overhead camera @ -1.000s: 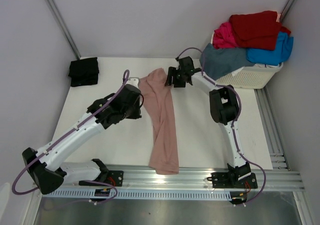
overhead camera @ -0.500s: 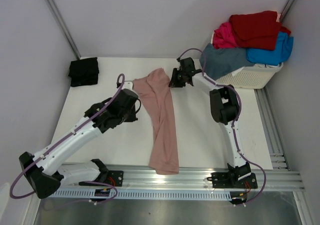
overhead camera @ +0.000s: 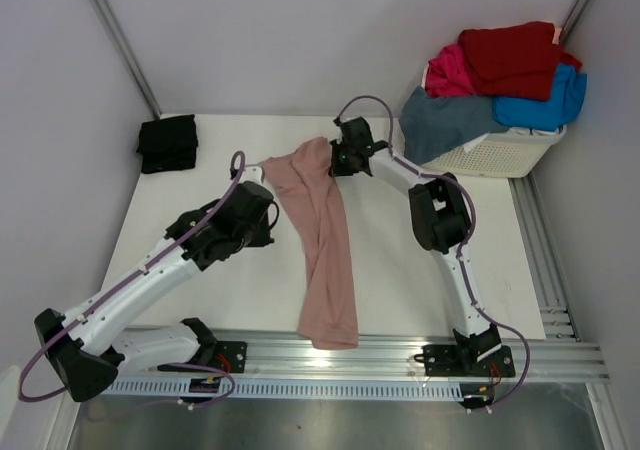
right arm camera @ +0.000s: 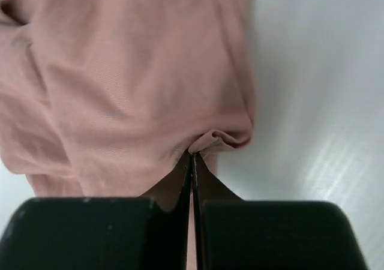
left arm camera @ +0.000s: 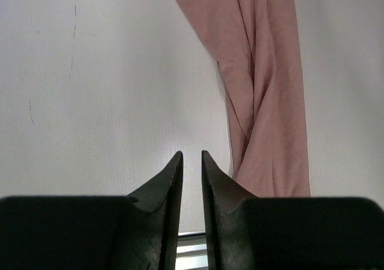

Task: Fold and stack the t-shirts
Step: Rotate the tshirt 90 degrees

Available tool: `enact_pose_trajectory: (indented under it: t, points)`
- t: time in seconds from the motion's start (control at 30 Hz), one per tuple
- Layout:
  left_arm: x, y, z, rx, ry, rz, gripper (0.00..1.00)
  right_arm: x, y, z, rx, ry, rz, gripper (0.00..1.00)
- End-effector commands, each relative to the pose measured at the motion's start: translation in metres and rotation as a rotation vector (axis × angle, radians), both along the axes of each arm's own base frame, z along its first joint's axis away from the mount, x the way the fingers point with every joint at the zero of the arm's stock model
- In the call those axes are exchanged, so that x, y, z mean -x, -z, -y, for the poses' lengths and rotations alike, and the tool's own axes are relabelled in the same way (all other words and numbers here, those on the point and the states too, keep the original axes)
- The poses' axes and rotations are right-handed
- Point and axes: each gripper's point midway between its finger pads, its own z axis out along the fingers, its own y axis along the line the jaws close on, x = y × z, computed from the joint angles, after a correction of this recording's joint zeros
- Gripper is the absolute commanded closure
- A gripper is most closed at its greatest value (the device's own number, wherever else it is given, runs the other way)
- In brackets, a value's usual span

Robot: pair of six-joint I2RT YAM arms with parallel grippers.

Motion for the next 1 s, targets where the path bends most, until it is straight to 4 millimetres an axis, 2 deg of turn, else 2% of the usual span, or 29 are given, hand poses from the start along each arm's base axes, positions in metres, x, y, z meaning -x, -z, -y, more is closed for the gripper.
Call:
enact_pose_trajectory:
  t: [0.0, 0.1, 0.2, 0.3, 0.4, 0.57, 0.77, 0.97]
  points:
    - [-0.004, -0.004, 0.001, 0.042, -0.018, 0.030, 0.78, 0.001, -0.069, -0.035, 0.035, -0.077, 0.189, 1.00]
    - [-0.003, -0.003, 0.001, 0.044, -0.017, 0.034, 0.78, 0.009, -0.096, -0.054, 0.049, -0.128, 0.275, 1.00]
    - [-0.003, -0.005, 0.001, 0.052, -0.019, 0.040, 0.78, 0.013, -0.120, -0.066, 0.057, -0.156, 0.341, 1.00]
    - [-0.001, -0.002, 0.000, 0.051, -0.019, 0.037, 0.78, 0.025, -0.134, -0.085, 0.088, -0.203, 0.407, 1.00]
    - [0.000, -0.001, -0.003, 0.044, -0.024, 0.037, 0.78, 0.029, -0.139, -0.092, 0.108, -0.212, 0.433, 1.00]
    - [0.002, -0.004, -0.009, 0.049, -0.040, 0.055, 0.79, 0.045, -0.136, -0.114, 0.101, -0.270, 0.435, 1.00]
    - [0.003, -0.007, -0.012, 0.069, -0.049, 0.081, 0.79, 0.073, -0.120, -0.144, 0.064, -0.379, 0.395, 1.00]
    - [0.004, -0.005, -0.012, 0.076, -0.050, 0.078, 0.79, 0.089, -0.109, -0.161, 0.059, -0.437, 0.382, 1.00]
